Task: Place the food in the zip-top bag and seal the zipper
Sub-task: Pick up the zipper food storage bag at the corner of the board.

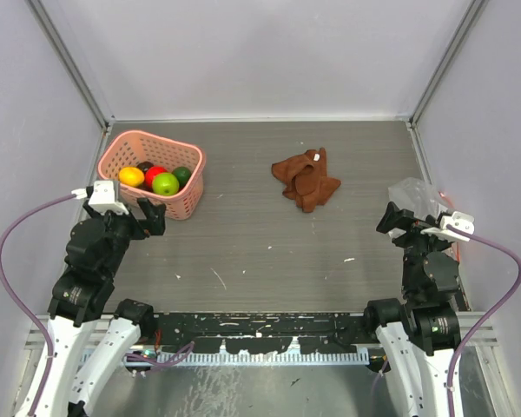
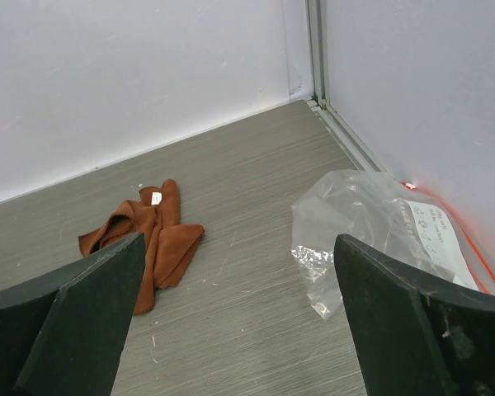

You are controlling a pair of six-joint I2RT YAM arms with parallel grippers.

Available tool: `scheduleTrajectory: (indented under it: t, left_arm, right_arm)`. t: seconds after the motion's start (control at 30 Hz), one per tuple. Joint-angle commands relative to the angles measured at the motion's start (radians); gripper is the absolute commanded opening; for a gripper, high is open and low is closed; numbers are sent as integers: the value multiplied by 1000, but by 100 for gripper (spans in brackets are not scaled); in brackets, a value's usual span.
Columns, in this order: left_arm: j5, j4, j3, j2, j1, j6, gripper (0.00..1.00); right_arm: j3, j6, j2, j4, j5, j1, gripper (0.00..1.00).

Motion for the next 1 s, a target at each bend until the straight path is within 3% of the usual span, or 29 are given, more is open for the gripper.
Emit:
scheduleTrajectory:
  t: [0.0,0.6,0.97]
  left_arm:
    - [17,68,0,-9,-13,-7,98]
    - [13,69,-3,-22,-47,-8,98]
    - [13,66,-5,-34,-57,-9,98]
  right_arm:
    - [31,14,8,52,2,-5,100]
    - [90,162,154,-43,161,-5,100]
    - [3,332,523,66,249,-5,100]
